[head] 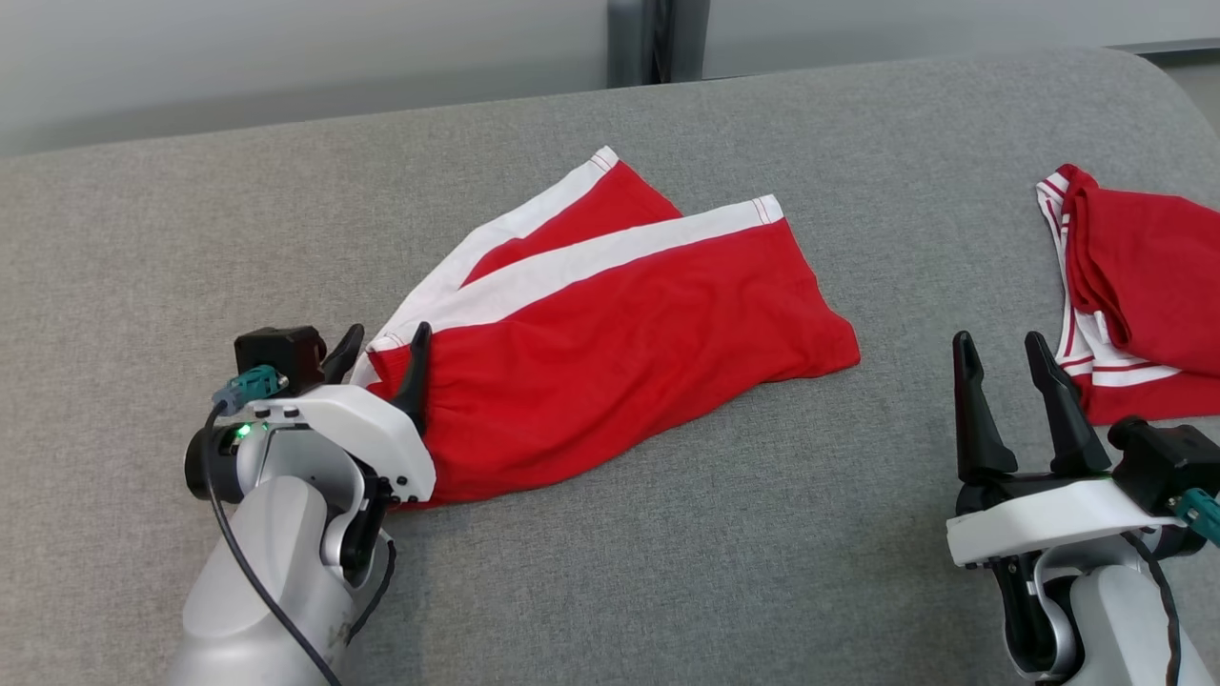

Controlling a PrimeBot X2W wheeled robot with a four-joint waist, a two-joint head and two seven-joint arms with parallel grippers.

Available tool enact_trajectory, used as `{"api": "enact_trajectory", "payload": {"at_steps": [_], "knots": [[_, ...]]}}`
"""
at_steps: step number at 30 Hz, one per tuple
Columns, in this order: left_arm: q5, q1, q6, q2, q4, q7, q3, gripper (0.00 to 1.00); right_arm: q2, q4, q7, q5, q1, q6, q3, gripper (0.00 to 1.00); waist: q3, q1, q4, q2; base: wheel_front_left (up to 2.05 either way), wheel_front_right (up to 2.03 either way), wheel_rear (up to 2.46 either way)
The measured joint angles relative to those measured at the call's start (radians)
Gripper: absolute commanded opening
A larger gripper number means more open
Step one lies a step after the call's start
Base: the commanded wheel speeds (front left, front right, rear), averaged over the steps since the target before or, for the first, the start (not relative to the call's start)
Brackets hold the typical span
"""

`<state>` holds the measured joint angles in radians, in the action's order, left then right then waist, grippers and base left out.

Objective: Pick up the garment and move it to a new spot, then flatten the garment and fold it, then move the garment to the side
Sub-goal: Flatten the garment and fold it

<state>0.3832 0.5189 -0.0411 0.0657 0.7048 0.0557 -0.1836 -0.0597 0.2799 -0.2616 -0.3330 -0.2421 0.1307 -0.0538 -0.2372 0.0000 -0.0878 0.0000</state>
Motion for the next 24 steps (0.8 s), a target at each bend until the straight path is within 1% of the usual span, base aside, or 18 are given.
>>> {"api": "enact_trajectory", "payload": {"at_steps": [3,7,16,22,23,24], "knots": [[0.001,0.027,0.011,0.002,0.023,-0.022,-0.001,1.0,0.002,-0.001,0.0,0.0,0.0,0.0,0.002,1.0,-0.01,0.0,-0.008,0.0,0.0,0.0,0.0],[0.005,0.034,0.013,0.001,0.043,-0.055,-0.016,1.0,0.004,0.0,0.0,0.0,0.001,0.0,0.009,1.0,-0.011,0.0,-0.004,0.0,0.0,0.0,0.0],[0.003,0.039,0.025,0.005,0.066,-0.066,-0.035,1.0,0.008,0.015,0.0,0.0,0.0,0.0,-0.023,1.0,0.0,0.0,0.01,0.0,0.0,0.0,0.0],[0.0,0.04,0.019,0.004,0.083,-0.087,-0.055,1.0,0.009,0.017,0.0,-0.004,0.0,0.0,-0.038,1.0,-0.003,0.0,0.009,0.0,0.0,0.0,0.0],[0.0,0.041,0.018,0.004,0.084,-0.09,-0.057,0.85,0.009,0.017,0.0,-0.005,0.0,0.0,-0.038,1.0,-0.005,0.0,0.008,0.0,0.0,0.0,0.0],[0.0,0.043,0.017,0.004,0.085,-0.09,-0.058,0.6,0.009,0.017,0.0,-0.007,0.0,0.0,-0.038,1.0,-0.007,0.0,0.008,0.0,0.0,0.0,0.0]]}}
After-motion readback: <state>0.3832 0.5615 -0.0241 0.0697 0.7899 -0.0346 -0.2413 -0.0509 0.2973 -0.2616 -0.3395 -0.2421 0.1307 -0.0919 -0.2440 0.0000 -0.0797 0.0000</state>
